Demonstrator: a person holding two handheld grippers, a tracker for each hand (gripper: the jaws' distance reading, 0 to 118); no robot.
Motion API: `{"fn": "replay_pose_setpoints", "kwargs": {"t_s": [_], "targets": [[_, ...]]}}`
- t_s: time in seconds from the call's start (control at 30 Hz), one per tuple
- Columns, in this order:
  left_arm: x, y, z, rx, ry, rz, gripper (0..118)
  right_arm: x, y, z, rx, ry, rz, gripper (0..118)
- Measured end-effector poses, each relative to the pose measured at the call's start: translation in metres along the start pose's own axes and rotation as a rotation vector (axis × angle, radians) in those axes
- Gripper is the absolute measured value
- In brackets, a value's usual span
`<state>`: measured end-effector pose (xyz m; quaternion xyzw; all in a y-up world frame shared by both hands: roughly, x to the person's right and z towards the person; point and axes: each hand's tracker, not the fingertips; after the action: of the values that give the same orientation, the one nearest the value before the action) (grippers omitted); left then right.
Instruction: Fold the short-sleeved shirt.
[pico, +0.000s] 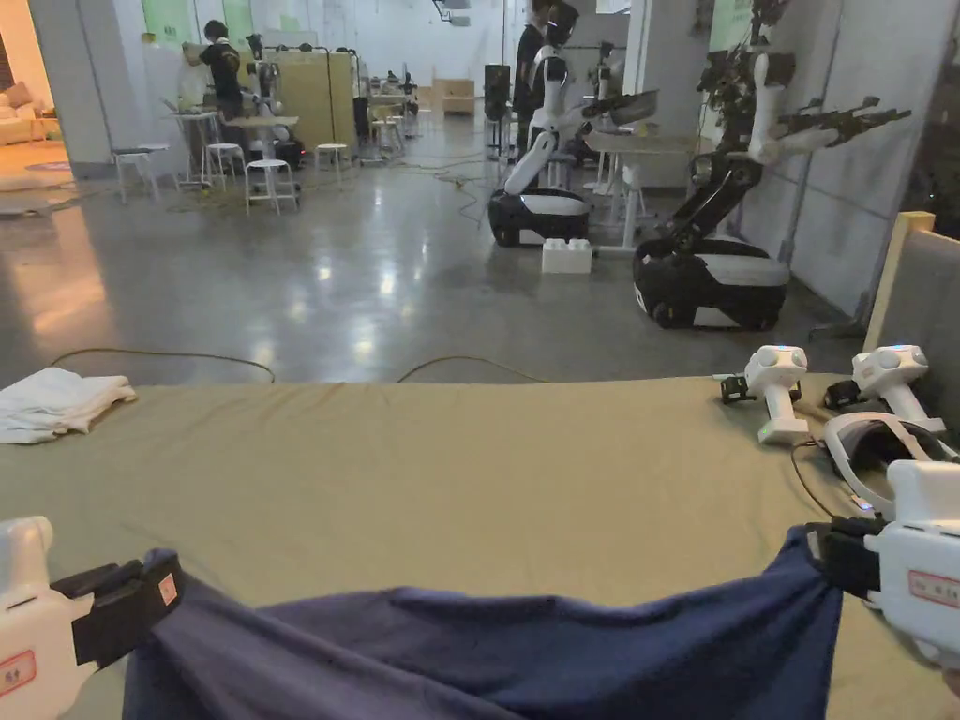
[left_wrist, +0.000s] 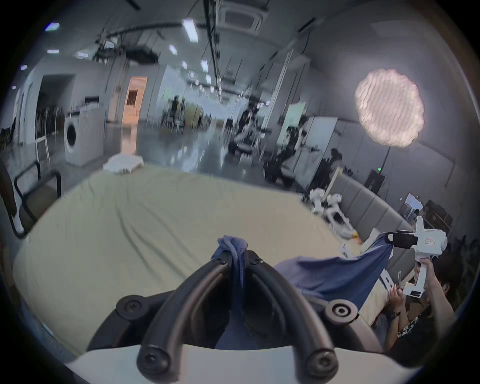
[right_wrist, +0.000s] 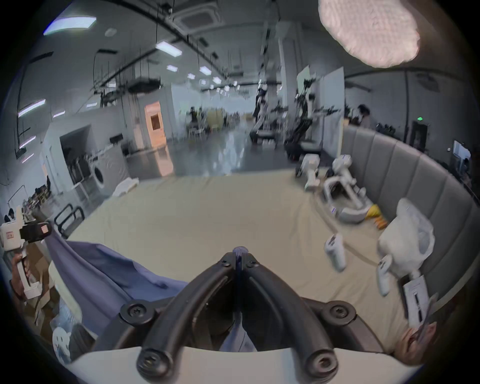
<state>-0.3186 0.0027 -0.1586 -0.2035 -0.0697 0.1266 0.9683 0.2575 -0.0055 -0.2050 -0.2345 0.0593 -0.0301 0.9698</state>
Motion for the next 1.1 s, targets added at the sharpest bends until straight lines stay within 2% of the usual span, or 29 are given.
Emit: {"fn": "replay_pose_setpoints", "kwargs": {"t_s": [0.13, 0.3, 0.4, 0.47, 0.87, 0.97, 1.1], "targets": [[0.016, 0.053, 0.034, 0.126, 0.007, -0.059, 9, -0.001, 0.051, 0.033, 0.135, -0.023, -0.030, 3], [0.029, 0.110, 0.039, 0.184, 0.054, -0.052, 9, -0.011, 0.114, 0.049, 0.248, -0.046, -0.068, 3], [0.026, 0.141, 0.029, 0.211, 0.049, -0.006, 10, -0.023, 0.152, 0.052, 0.270, -0.032, -0.067, 3], [0.026, 0.160, 0.022, 0.230, 0.058, 0.000, 10, -0.031, 0.176, 0.051, 0.299, -0.061, -0.045, 3], [0.026, 0.267, -0.051, 0.278, 0.170, -0.007, 9, -0.029, 0.293, -0.019, 0.378, -0.200, -0.023, 3], [0.032, 0.281, -0.077, 0.287, 0.234, -0.092, 9, -0.032, 0.315, -0.040, 0.381, -0.210, -0.018, 3], [0.035, 0.299, -0.104, 0.291, 0.246, -0.109, 9, -0.036, 0.340, -0.059, 0.398, -0.234, -0.024, 3]]}}
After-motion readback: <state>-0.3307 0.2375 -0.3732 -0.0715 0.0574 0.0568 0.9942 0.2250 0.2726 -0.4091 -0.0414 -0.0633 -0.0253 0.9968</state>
